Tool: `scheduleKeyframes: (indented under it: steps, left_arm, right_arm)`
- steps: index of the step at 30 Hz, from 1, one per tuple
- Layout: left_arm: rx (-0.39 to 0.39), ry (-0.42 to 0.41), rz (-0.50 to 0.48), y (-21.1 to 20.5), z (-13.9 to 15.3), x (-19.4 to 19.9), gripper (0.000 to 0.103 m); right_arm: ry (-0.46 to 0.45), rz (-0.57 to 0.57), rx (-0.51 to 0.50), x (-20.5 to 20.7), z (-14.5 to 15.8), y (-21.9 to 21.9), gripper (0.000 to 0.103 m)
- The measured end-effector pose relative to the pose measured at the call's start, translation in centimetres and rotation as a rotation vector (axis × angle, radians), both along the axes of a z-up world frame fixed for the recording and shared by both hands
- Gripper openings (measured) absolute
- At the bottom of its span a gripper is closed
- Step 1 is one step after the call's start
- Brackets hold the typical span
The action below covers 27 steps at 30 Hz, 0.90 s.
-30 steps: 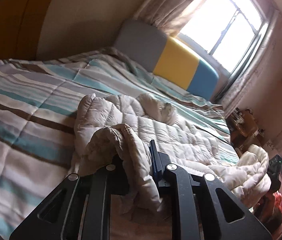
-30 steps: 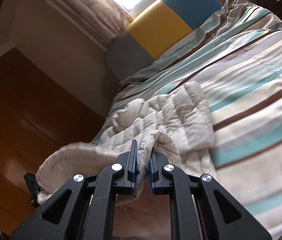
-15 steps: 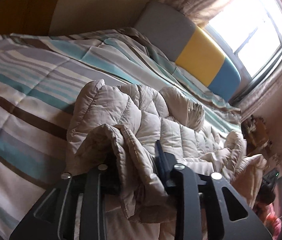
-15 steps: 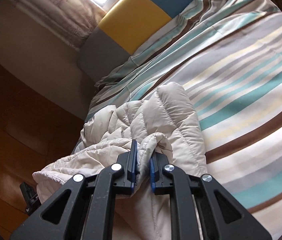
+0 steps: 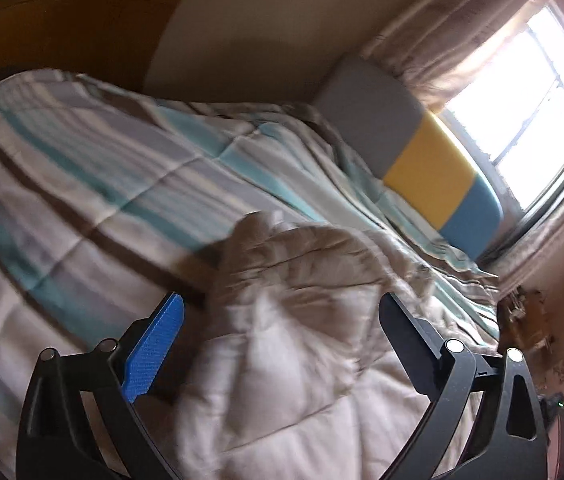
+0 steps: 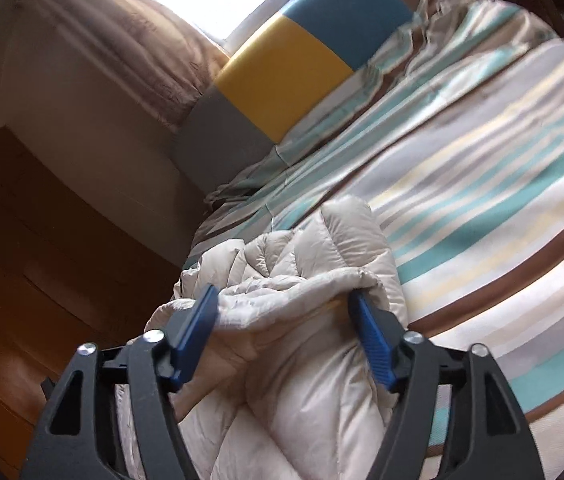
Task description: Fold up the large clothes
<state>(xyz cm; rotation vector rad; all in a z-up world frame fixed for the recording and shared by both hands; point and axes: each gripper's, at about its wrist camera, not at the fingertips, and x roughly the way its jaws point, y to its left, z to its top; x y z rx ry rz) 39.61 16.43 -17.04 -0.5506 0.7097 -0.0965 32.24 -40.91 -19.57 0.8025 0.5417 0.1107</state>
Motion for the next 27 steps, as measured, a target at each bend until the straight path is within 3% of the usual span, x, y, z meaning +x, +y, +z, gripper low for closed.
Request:
scheduleKeyframes:
  steps: [1, 4, 10, 14, 18, 21, 23, 27]
  left_arm:
    - [-0.006, 0.004, 0.014, 0.6, -0.3, -0.6, 0.097]
    - [-0.027, 0.018, 0.009, 1.5, -1.3, -1.6, 0.097]
    - [-0.031, 0.077, -0.132, 0.3, -3.8, -1.0, 0.097]
    - [0.043, 0.109, -0.197, -1.3, -4.4, -0.1, 0.097]
    - [0.142, 0.180, -0.233, -2.1, -5.3, 1.3, 0.097]
    - [0.130, 0.230, -0.248, -1.9, -6.5, 2.1, 0.097]
    - [0.128, 0.225, -0.248, -1.9, -6.8, 2.2, 0.094]
    - [0.108, 0.205, -0.305, -3.0, -6.7, 1.1, 0.060]
  right_arm:
    - [-0.013, -0.022, -0.025, -0.8, 0.4, -0.2, 0.094]
    - [-0.010, -0.012, -0.070, -1.9, 0.6, -0.1, 0.096]
    - [0.181, 0.071, -0.079, -0.5, -3.4, 0.5, 0.098]
    - [0.254, 0.109, 0.010, 1.4, -5.8, -0.1, 0.098]
    - [0.279, 0.158, -0.030, 2.9, -6.2, 0.3, 0.096]
    - [0.293, 0.200, -0.065, 3.7, -6.4, 1.0, 0.084]
    - [0.291, 0.231, -0.058, 3.7, -6.6, 1.3, 0.065]
    - [0.267, 0.234, -0.048, 2.8, -6.9, 1.5, 0.050]
